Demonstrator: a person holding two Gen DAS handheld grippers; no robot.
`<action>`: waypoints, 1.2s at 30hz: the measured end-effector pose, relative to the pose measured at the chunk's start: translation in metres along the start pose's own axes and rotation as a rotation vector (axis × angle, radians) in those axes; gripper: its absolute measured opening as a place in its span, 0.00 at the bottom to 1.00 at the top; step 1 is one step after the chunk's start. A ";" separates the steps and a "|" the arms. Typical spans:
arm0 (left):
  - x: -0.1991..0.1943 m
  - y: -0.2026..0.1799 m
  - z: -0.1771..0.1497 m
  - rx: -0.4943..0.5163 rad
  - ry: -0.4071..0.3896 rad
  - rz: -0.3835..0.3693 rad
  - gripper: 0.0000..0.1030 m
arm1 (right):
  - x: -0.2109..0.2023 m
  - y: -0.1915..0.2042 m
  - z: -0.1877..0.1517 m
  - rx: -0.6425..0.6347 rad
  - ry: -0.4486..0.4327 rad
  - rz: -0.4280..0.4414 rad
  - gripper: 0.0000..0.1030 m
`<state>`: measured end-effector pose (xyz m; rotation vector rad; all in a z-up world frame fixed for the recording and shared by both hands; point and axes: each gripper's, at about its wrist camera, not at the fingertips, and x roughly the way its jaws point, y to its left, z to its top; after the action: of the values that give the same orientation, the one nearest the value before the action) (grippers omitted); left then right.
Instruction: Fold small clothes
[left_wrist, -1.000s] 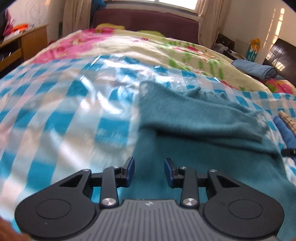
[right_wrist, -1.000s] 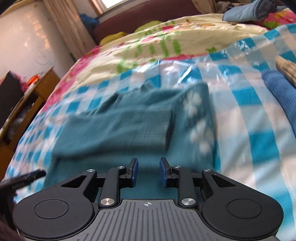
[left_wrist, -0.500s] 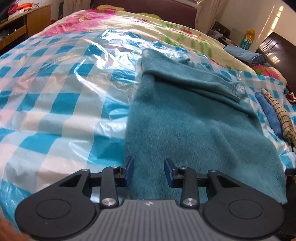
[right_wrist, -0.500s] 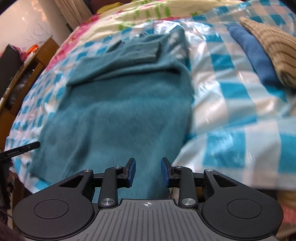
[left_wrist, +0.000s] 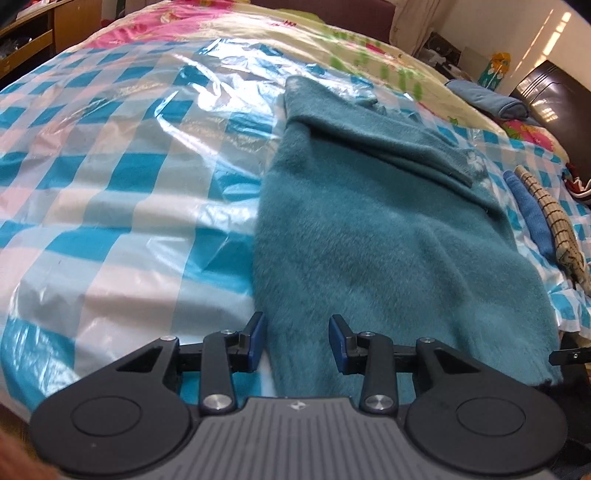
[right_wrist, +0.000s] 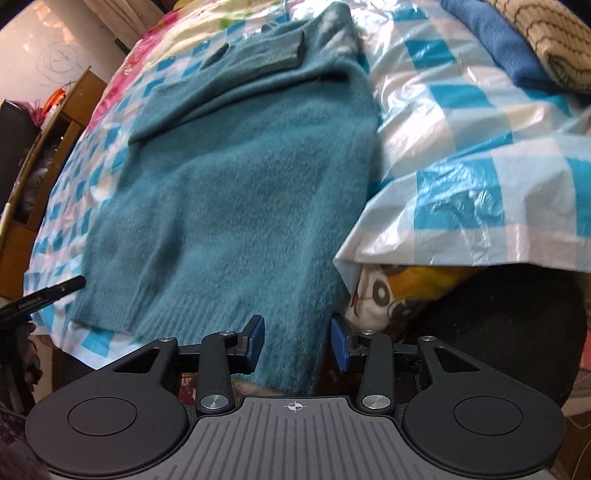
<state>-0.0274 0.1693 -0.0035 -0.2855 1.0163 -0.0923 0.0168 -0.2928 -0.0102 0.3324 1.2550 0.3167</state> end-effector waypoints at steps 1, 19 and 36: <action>0.001 0.002 -0.001 -0.009 0.006 0.001 0.40 | 0.001 0.000 -0.001 0.005 0.004 0.008 0.38; 0.011 0.005 0.010 -0.135 0.047 -0.190 0.15 | -0.008 -0.017 0.002 0.152 -0.092 0.274 0.14; 0.044 -0.008 0.180 -0.282 -0.263 -0.525 0.14 | -0.043 -0.019 0.136 0.295 -0.528 0.591 0.13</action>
<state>0.1487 0.1868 0.0510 -0.7984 0.6718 -0.3782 0.1364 -0.3370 0.0564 0.9808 0.6571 0.5060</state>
